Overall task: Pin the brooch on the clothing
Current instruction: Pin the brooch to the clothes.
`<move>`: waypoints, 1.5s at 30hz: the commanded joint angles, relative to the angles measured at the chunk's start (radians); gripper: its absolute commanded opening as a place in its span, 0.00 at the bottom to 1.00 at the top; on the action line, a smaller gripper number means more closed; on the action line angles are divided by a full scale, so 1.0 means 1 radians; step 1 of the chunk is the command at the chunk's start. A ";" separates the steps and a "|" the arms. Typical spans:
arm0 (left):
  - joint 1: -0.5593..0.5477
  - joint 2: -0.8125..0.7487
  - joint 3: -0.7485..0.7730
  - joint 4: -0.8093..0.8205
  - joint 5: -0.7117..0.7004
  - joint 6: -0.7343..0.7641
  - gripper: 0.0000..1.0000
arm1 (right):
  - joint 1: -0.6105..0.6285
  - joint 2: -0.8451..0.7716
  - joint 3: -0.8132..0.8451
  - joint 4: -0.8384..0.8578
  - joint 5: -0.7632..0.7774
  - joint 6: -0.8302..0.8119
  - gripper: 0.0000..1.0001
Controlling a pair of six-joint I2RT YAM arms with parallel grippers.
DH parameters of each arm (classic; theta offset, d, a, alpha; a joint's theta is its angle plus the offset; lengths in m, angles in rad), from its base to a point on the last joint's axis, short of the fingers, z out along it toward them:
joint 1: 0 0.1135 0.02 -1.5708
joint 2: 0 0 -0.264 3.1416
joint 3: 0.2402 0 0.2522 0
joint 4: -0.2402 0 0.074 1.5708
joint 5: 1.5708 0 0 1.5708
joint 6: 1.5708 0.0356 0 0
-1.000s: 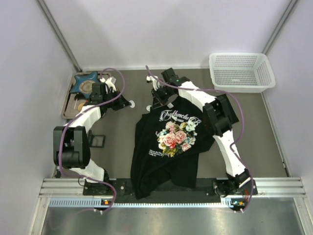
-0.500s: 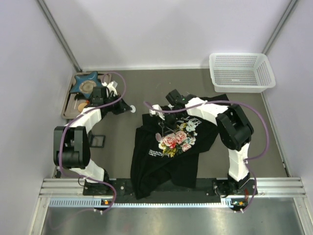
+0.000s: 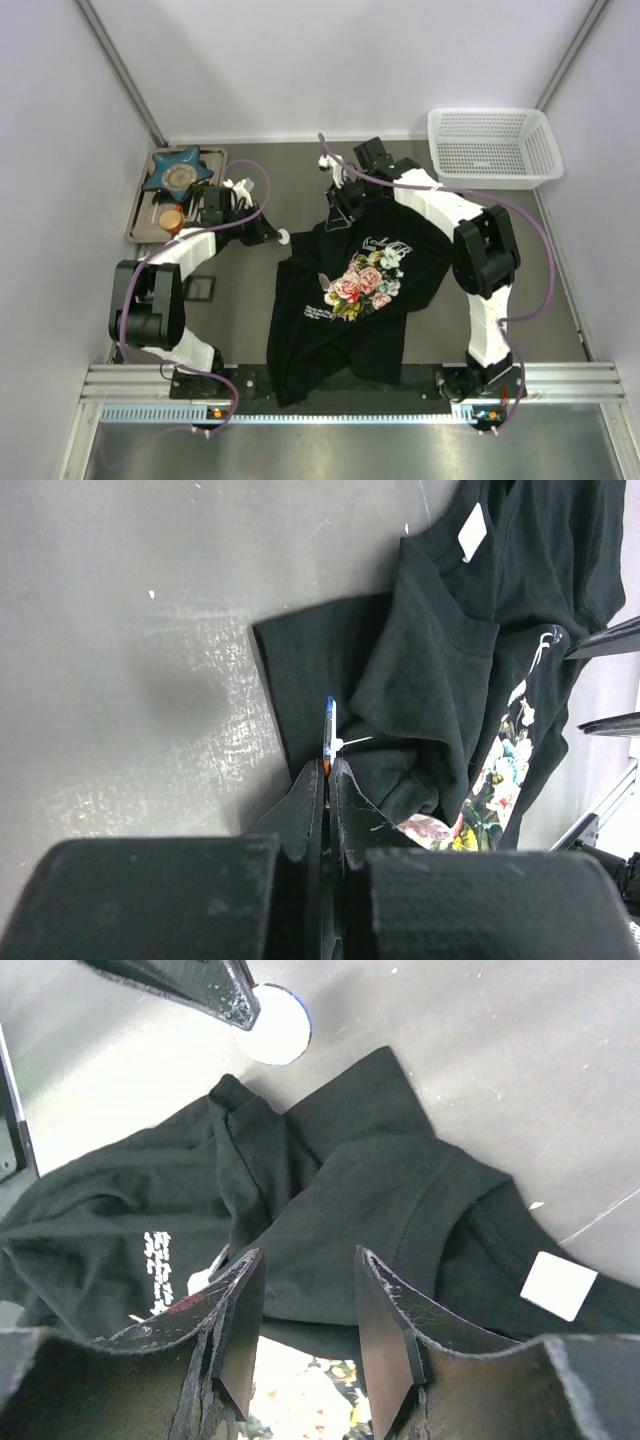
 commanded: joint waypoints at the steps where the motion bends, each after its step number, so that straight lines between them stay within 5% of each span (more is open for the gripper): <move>1: -0.027 -0.061 -0.018 0.060 -0.006 -0.022 0.00 | 0.042 0.019 0.013 0.002 0.063 0.160 0.41; 8: -0.052 -0.110 -0.060 0.057 -0.043 -0.059 0.00 | 0.089 0.007 -0.056 0.001 0.135 0.303 0.48; 22: -0.079 -0.116 -0.081 0.066 -0.060 -0.068 0.00 | 0.116 0.063 -0.097 0.005 0.195 0.401 0.41; 26: -0.092 -0.110 -0.069 0.054 -0.069 -0.059 0.00 | 0.115 0.091 -0.044 0.007 0.155 0.413 0.24; 29: -0.102 -0.113 -0.057 0.046 -0.069 -0.045 0.00 | 0.107 0.090 -0.024 0.007 0.124 0.421 0.00; 45: -0.228 -0.102 0.011 0.045 -0.152 -0.042 0.00 | 0.023 0.036 -0.034 0.175 -0.040 0.709 0.00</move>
